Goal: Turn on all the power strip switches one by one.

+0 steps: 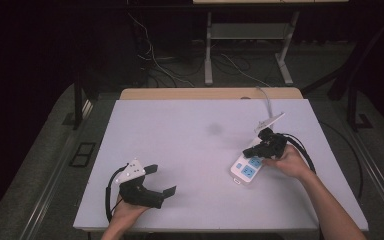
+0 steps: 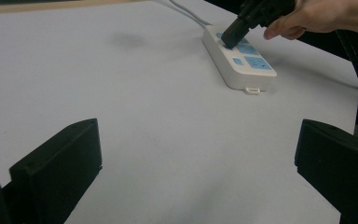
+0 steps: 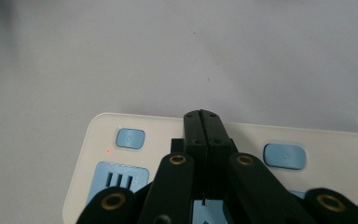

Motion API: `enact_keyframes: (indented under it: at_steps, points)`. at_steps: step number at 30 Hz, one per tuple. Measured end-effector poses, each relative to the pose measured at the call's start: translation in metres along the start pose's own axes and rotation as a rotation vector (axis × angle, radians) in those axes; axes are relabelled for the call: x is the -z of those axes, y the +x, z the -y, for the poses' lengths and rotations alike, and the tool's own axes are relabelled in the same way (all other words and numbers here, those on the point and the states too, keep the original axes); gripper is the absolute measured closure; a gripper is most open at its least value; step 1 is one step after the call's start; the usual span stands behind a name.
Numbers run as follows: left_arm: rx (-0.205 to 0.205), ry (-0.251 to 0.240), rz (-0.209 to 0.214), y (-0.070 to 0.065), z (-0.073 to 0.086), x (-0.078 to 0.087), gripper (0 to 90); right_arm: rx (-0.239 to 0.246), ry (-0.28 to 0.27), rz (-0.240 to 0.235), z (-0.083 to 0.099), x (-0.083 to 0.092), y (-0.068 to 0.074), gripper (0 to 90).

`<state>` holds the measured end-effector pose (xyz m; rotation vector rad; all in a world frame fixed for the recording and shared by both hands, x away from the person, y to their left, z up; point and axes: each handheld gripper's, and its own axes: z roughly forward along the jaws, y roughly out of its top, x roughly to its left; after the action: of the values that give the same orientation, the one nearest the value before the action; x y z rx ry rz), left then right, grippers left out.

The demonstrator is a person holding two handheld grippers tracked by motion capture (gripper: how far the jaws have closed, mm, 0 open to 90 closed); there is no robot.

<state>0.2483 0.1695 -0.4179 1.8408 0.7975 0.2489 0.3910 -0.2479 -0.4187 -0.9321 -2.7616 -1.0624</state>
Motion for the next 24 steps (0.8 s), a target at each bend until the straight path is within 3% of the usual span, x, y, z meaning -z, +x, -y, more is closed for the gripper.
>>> enact_keyframes:
  at_steps: [8,14,24]
  points:
    - [0.009,-0.006,-0.002,0.0009,0.0003,0.0013,0.0,0.000,0.014,0.021,-0.0030,-0.0001,0.0029,90.0]
    - [0.008,-0.006,0.003,0.0008,0.0002,0.0008,0.0,-0.026,0.008,-0.012,-0.0045,-0.0010,0.0009,90.0]
    - [0.009,-0.013,0.002,0.0006,0.0001,0.0018,0.0,-0.018,0.035,-0.008,-0.0089,0.0008,0.0062,90.0]
